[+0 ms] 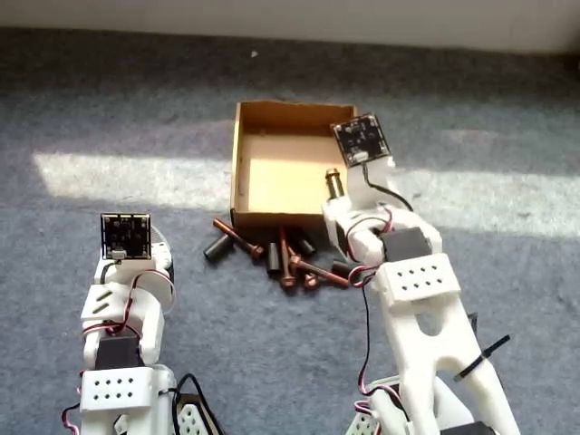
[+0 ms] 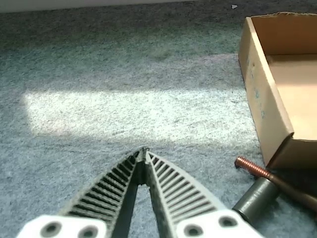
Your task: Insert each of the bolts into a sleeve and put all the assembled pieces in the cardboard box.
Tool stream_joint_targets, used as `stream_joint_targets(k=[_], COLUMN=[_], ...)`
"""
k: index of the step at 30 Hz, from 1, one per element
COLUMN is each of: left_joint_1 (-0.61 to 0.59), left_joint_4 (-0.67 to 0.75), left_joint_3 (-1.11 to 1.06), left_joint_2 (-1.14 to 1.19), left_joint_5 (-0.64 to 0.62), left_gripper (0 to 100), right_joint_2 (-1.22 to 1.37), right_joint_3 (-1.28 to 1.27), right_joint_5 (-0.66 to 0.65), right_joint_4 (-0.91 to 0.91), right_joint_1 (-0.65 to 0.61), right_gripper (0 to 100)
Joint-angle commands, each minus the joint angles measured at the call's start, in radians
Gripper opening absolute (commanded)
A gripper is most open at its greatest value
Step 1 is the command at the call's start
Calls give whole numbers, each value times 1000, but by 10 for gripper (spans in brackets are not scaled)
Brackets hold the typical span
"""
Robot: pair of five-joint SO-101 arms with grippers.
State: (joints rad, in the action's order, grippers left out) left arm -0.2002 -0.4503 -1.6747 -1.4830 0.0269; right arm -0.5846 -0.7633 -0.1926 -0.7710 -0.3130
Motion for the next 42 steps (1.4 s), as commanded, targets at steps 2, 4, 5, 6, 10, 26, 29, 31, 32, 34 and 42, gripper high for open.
stream_joint_targets(k=[2, 4, 5, 6, 10, 26, 29, 31, 32, 34, 42], left_joint_1=[-15, -15, -15, -15, -15, -16, -16, -16, -16, -18, -18], left_joint_4=[-5, -5, -5, -5, -5, -5, -5, -5, -5, -5, -5], left_joint_3=[-31, -31, -31, -31, -31, -31, -31, -31, -31, -31, -31], left_joint_2=[-5, -5, -5, -5, -5, -5, -5, -5, -5, -5, -5], left_joint_5=[15, 15, 15, 15, 15, 15, 15, 15, 15, 15, 15], left_gripper=[7, 7, 7, 7, 7, 7, 7, 7, 7, 7, 7], right_joint_2=[-51, -58, -58, -56, -45, 289, 341, 372, 386, 397, 320], right_joint_3=[10, 12, 12, 10, 2, -12, 36, 68, 82, 99, 107], right_joint_5=[-54, -100, -120, -144, -249, -400, -400, -400, -399, -399, -399], right_joint_4=[-140, -223, -262, -292, -352, -262, -260, -260, -260, -265, -272], right_joint_1=[-4, -4, -4, -5, -27, -39, -35, -33, -33, -33, -18], right_gripper=[116, 116, 116, 116, 116, 117, 117, 117, 117, 117, 117])
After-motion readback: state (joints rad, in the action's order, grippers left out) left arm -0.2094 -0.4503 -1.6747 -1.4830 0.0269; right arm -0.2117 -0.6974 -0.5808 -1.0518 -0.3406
